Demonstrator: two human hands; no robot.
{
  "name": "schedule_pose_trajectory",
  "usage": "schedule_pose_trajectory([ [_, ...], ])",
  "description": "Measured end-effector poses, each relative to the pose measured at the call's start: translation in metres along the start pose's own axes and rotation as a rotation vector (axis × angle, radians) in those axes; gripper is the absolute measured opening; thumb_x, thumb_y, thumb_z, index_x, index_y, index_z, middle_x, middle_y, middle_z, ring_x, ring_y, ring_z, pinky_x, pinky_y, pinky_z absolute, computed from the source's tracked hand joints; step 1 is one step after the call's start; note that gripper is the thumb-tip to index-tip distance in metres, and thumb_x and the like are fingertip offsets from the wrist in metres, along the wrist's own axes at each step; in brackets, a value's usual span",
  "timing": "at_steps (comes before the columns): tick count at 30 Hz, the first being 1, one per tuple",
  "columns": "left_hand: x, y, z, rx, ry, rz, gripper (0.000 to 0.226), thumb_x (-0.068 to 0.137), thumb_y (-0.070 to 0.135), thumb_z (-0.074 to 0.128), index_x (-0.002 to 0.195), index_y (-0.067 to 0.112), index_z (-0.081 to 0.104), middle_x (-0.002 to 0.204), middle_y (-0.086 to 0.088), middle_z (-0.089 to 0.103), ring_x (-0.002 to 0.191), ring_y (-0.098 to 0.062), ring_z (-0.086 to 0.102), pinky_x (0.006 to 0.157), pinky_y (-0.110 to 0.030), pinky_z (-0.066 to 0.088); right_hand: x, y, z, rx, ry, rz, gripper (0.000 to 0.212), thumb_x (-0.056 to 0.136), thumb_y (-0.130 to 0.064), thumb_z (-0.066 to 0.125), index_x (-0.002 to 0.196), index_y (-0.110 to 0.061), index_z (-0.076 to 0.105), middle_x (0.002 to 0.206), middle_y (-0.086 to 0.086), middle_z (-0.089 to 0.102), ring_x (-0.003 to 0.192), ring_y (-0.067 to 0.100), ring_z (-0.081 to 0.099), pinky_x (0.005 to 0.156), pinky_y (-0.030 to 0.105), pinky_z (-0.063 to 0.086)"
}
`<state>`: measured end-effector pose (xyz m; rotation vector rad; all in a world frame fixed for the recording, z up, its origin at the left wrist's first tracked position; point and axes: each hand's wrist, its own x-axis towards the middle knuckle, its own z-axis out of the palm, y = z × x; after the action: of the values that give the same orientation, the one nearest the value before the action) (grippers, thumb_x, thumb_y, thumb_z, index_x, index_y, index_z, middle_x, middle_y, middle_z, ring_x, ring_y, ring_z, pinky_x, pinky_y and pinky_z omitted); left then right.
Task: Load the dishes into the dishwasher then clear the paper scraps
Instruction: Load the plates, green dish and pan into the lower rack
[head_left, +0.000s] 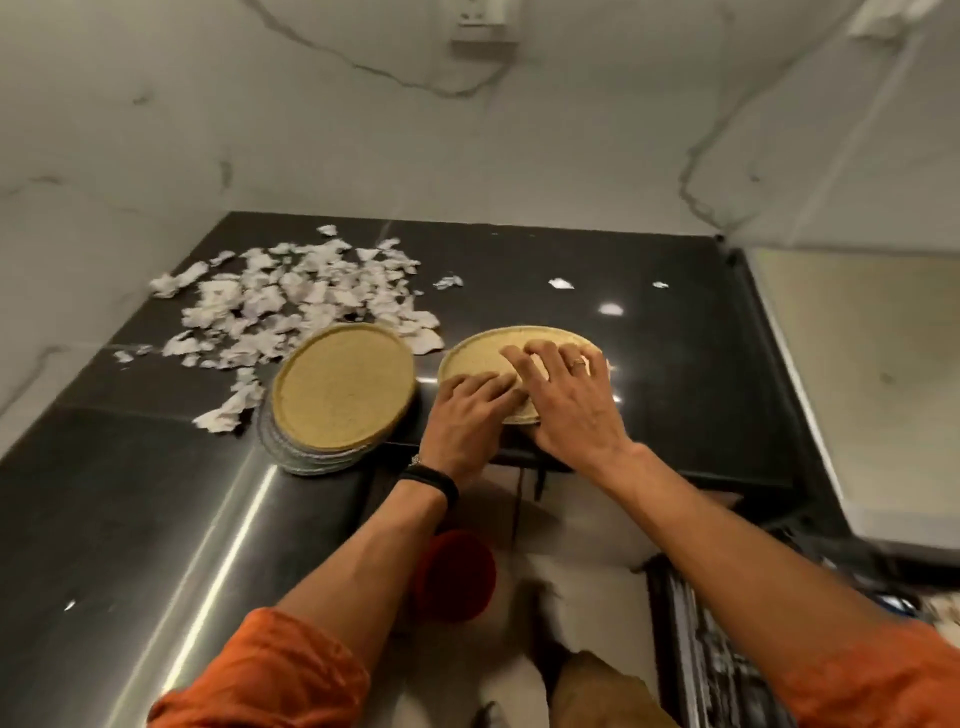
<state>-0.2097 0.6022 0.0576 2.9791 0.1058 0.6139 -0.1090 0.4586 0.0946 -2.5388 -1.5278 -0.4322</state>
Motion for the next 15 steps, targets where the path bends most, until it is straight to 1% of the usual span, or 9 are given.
schedule_pose_trajectory([
  [3, 0.014, 0.049, 0.007, -0.106, -0.072, 0.130, 0.050, 0.083, 0.017, 0.071, 0.131, 0.027, 0.064, 0.131, 0.000, 0.067, 0.118, -0.027, 0.063, 0.102, -0.050, 0.044, -0.057, 0.030, -0.017, -0.051, -0.082, 0.182, 0.103, 0.071, -0.032, 0.082, 0.156, -0.026, 0.024, 0.153, 0.011, 0.038, 0.141, 0.034, 0.037, 0.116, 0.057, 0.028],
  [5, 0.023, 0.078, 0.013, -0.161, -0.118, 0.223, 0.043, 0.092, 0.028, 0.051, 0.133, 0.030, 0.062, 0.133, 0.002, 0.065, 0.121, -0.024, 0.061, 0.105, -0.050, 0.042, -0.098, 0.048, -0.027, -0.047, -0.121, 0.298, 0.106, 0.074, -0.029, 0.081, 0.159, -0.023, 0.018, 0.160, 0.015, 0.029, 0.149, 0.038, 0.026, 0.117, 0.060, 0.028],
  [6, 0.027, 0.093, 0.016, -0.191, -0.148, 0.265, 0.045, 0.094, 0.032, 0.042, 0.134, 0.032, 0.061, 0.135, 0.004, 0.064, 0.123, -0.023, 0.059, 0.106, -0.048, 0.041, -0.118, 0.056, -0.035, -0.025, -0.139, 0.360, 0.104, 0.074, -0.023, 0.080, 0.159, -0.021, 0.020, 0.160, 0.016, 0.030, 0.148, 0.039, 0.028, 0.115, 0.059, 0.033],
  [7, 0.031, 0.109, 0.021, -0.217, -0.182, 0.311, 0.047, 0.094, 0.033, 0.038, 0.135, 0.033, 0.060, 0.136, 0.006, 0.063, 0.124, -0.021, 0.058, 0.107, -0.046, 0.038, -0.139, 0.064, -0.042, -0.004, -0.161, 0.429, 0.096, 0.075, -0.017, 0.077, 0.157, -0.018, 0.028, 0.157, 0.018, 0.037, 0.142, 0.041, 0.038, 0.111, 0.056, 0.040],
  [9, 0.038, 0.138, 0.029, -0.264, -0.202, 0.406, 0.047, 0.092, 0.031, 0.039, 0.133, 0.032, 0.062, 0.134, 0.008, 0.064, 0.123, -0.020, 0.058, 0.107, -0.042, 0.034, -0.176, 0.075, -0.053, 0.019, -0.197, 0.510, 0.068, 0.078, -0.014, 0.073, 0.143, -0.011, 0.052, 0.134, 0.017, 0.062, 0.114, 0.040, 0.063, 0.092, 0.048, 0.053],
  [10, 0.042, 0.157, 0.034, -0.288, -0.208, 0.450, 0.047, 0.090, 0.031, 0.040, 0.132, 0.030, 0.063, 0.133, 0.007, 0.064, 0.122, -0.020, 0.059, 0.108, -0.041, 0.034, -0.198, 0.081, -0.058, -0.007, -0.195, 0.532, 0.056, 0.075, -0.014, 0.075, 0.129, -0.010, 0.063, 0.118, 0.015, 0.070, 0.098, 0.038, 0.069, 0.080, 0.045, 0.056],
  [12, 0.049, 0.192, 0.041, -0.333, -0.217, 0.509, 0.049, 0.087, 0.036, 0.045, 0.132, 0.026, 0.063, 0.130, 0.006, 0.065, 0.120, -0.022, 0.058, 0.108, -0.044, 0.037, -0.237, 0.089, -0.066, -0.049, -0.185, 0.581, 0.047, 0.064, -0.016, 0.084, 0.109, -0.009, 0.072, 0.097, 0.010, 0.076, 0.075, 0.032, 0.072, 0.060, 0.037, 0.057],
  [14, 0.054, 0.229, 0.048, -0.349, -0.231, 0.585, 0.052, 0.085, 0.041, 0.055, 0.135, 0.026, 0.059, 0.131, 0.006, 0.063, 0.120, -0.023, 0.057, 0.107, -0.046, 0.039, -0.271, 0.095, -0.069, -0.069, -0.172, 0.641, 0.043, 0.061, -0.020, 0.086, 0.101, -0.013, 0.072, 0.089, 0.005, 0.075, 0.068, 0.028, 0.071, 0.058, 0.033, 0.056],
  [15, 0.056, 0.250, 0.053, -0.354, -0.244, 0.634, 0.055, 0.083, 0.043, 0.060, 0.135, 0.026, 0.058, 0.131, 0.006, 0.063, 0.120, -0.023, 0.056, 0.107, -0.046, 0.039, -0.289, 0.098, -0.072, -0.073, -0.186, 0.681, 0.040, 0.061, -0.022, 0.085, 0.098, -0.016, 0.072, 0.086, 0.004, 0.075, 0.068, 0.027, 0.071, 0.065, 0.035, 0.058],
])
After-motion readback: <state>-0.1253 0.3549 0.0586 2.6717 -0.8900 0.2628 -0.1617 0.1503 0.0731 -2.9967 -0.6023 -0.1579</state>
